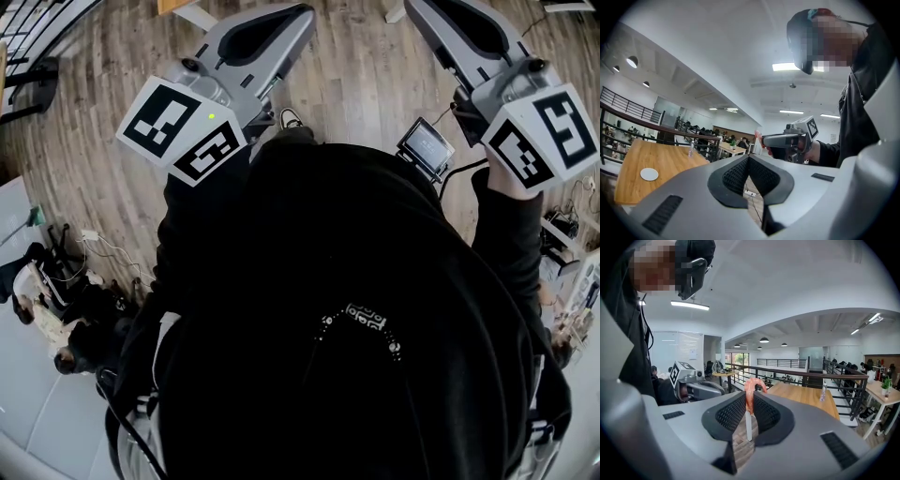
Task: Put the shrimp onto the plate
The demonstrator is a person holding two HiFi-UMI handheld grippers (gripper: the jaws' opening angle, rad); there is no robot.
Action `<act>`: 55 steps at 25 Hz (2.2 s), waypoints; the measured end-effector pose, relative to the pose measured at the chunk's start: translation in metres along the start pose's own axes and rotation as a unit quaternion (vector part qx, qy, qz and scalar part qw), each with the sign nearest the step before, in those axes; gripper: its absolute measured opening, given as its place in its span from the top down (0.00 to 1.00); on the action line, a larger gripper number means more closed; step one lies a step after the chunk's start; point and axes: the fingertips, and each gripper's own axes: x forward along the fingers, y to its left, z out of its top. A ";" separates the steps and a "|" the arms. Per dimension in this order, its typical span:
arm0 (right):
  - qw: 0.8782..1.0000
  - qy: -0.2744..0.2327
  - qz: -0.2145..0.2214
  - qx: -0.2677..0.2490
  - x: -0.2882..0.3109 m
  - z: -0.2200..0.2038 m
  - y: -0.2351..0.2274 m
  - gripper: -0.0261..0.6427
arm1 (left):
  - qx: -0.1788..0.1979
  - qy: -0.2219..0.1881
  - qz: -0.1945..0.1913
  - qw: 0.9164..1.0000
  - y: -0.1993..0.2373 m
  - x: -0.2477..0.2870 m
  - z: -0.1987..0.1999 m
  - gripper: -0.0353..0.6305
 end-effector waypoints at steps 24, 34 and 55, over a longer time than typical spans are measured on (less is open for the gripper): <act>0.999 0.029 0.013 0.012 0.128 0.028 -0.005 0.87 | -0.028 0.002 0.008 1.000 0.119 -0.030 0.002 0.94; 0.998 0.017 0.062 0.006 0.165 0.039 -0.015 0.87 | -0.023 -0.004 0.062 0.998 0.150 -0.041 0.009 0.94; 0.992 0.005 0.126 0.009 0.252 0.051 -0.138 0.87 | -0.019 0.007 0.113 0.993 0.249 0.043 0.035 0.94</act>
